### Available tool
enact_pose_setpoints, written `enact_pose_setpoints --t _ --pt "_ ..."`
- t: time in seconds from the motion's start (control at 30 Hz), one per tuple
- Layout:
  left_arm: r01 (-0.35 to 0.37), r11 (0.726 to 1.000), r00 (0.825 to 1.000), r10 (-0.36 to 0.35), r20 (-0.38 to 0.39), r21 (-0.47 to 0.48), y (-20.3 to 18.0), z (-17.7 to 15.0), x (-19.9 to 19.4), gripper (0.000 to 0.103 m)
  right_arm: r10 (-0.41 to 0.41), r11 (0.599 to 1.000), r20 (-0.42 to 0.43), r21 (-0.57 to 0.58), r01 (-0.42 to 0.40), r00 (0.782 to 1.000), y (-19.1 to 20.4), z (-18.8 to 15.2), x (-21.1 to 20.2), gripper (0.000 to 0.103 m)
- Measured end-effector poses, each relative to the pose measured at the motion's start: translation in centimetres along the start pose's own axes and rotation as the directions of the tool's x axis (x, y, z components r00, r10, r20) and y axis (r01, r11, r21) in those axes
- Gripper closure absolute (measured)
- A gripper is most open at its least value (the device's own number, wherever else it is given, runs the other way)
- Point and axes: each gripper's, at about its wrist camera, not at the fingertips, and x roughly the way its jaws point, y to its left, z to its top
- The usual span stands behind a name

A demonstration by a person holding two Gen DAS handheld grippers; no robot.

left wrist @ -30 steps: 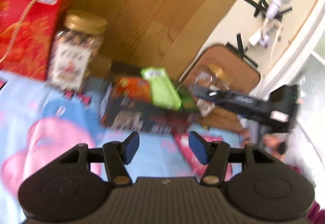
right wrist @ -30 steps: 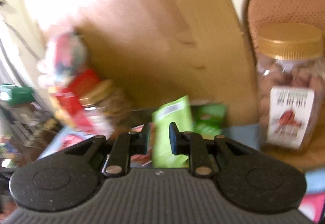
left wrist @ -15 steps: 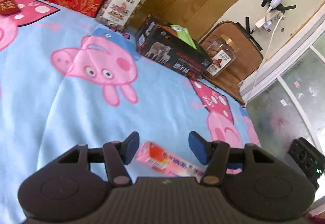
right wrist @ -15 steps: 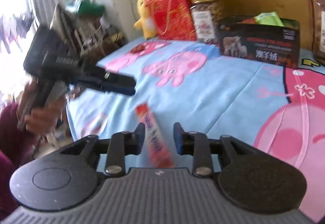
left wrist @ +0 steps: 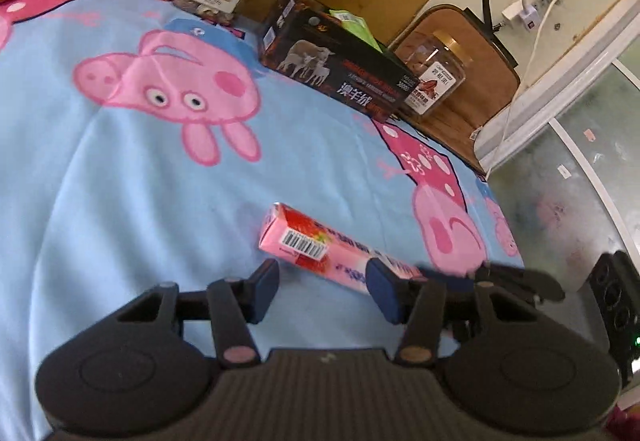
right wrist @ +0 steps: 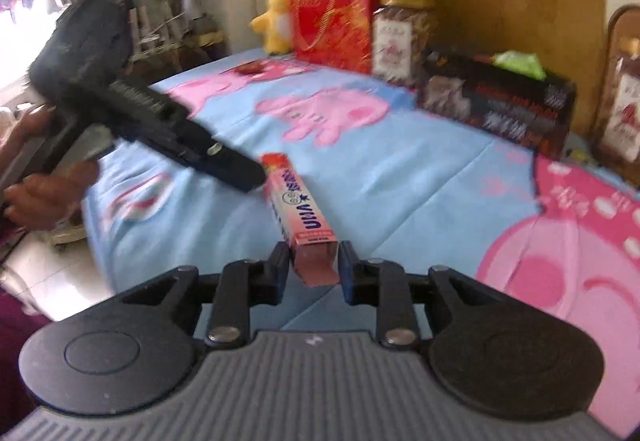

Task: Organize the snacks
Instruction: 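Grasp the pink candy stick box with the right gripper, then place the pink candy box into the black tin box with the right gripper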

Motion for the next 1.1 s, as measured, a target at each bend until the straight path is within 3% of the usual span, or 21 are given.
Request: enact_pose_setpoints --t 0.07,0.13,0.23,0.37,0.57,0.7,0.87,0.93,1.1 --pt "-0.007 1.000 1.000 0.007 0.010 0.011 -0.2 0.1 -0.3 0.054 -0.058 0.998 0.027 -0.015 0.059 0.998 -0.4 0.3 0.1 0.072" --pt "-0.017 1.000 0.999 0.016 0.043 0.021 0.0 0.6 -1.2 0.051 -0.063 0.998 0.033 -0.012 0.064 0.997 -0.6 0.2 -0.3 0.064" --pt "-0.035 0.999 0.995 0.034 0.089 0.013 0.7 1.7 -2.4 0.051 -0.074 0.997 0.031 0.030 0.073 0.997 -1.1 -0.3 -1.5 0.064" --pt "-0.025 1.000 0.998 0.024 0.065 0.008 1.1 2.0 -1.7 0.050 -0.057 0.994 0.021 0.092 0.055 0.998 -1.0 -1.2 -2.5 0.064" --pt "-0.022 0.999 1.000 0.022 0.007 0.030 1.1 1.3 0.6 0.048 -0.058 0.988 -0.046 0.140 0.064 0.997 -0.6 -1.6 -0.3 0.064" --pt "-0.014 0.999 1.000 0.014 0.021 0.038 1.0 0.9 0.7 0.051 -0.049 0.988 -0.034 0.143 0.054 0.998 0.0 -0.8 1.0 0.065" --pt "-0.010 1.000 1.000 0.010 0.023 0.018 1.2 1.0 0.6 0.051 -0.105 0.989 -0.020 0.103 0.106 0.994 0.4 -0.3 1.8 0.067" --pt "-0.020 1.000 0.999 0.019 0.028 0.017 1.1 1.1 0.7 0.051 -0.112 0.988 -0.019 0.109 0.113 0.994 -0.2 0.0 2.1 0.076" --pt "-0.028 0.999 0.998 0.026 0.057 0.038 0.1 3.2 0.6 0.051 -0.144 0.986 0.032 0.092 0.141 0.989 -0.7 1.0 1.6 0.077"
